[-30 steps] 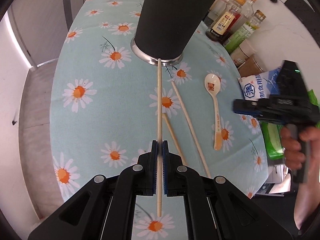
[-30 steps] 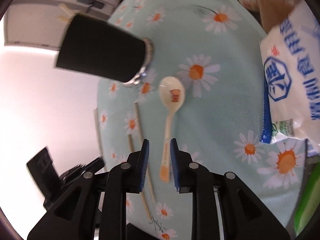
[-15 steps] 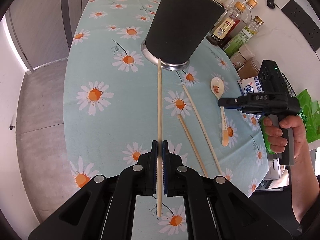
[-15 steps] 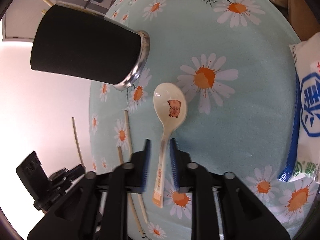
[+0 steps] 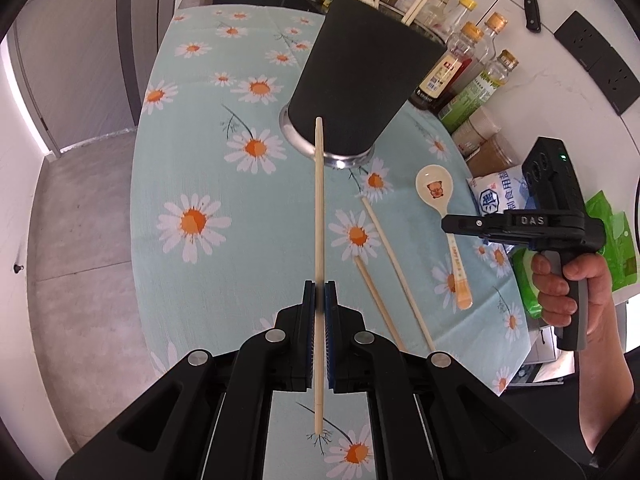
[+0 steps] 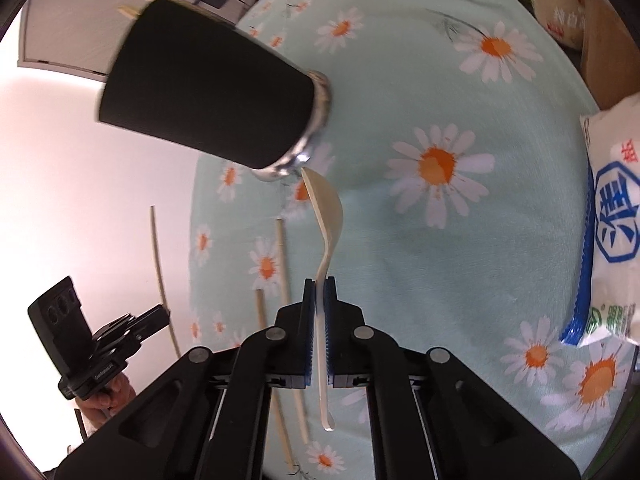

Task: Organize utensils
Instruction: 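Lift the bear-print spoon with right gripper toward the holder while left gripper holds its chopstick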

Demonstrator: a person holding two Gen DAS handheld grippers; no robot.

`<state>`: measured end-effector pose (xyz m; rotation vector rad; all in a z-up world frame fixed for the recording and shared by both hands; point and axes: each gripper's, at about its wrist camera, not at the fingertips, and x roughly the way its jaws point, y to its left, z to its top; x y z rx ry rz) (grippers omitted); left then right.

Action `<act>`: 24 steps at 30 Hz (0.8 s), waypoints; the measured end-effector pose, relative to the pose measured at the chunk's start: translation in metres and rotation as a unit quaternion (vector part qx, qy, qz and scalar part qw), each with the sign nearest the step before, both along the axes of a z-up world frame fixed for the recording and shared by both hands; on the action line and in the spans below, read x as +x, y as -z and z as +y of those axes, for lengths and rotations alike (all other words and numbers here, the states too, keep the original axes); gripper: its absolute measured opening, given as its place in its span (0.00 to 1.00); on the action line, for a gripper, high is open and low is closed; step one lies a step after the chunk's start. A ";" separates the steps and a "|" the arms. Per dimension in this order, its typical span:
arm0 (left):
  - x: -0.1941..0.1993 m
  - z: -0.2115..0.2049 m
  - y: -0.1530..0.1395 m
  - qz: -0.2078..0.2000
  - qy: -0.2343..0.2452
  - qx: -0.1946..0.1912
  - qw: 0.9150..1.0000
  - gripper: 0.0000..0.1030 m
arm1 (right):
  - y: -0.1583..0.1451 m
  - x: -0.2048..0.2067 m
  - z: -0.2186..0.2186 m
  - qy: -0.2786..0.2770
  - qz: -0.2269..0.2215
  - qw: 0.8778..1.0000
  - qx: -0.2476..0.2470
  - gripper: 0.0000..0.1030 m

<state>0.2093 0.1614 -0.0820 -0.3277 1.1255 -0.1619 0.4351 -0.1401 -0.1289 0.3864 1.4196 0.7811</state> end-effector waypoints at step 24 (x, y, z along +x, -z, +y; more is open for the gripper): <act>0.034 0.012 -0.070 -0.126 -0.009 -0.048 0.991 0.03 | -0.121 -0.008 0.047 -0.033 -0.138 0.980 0.139 0.05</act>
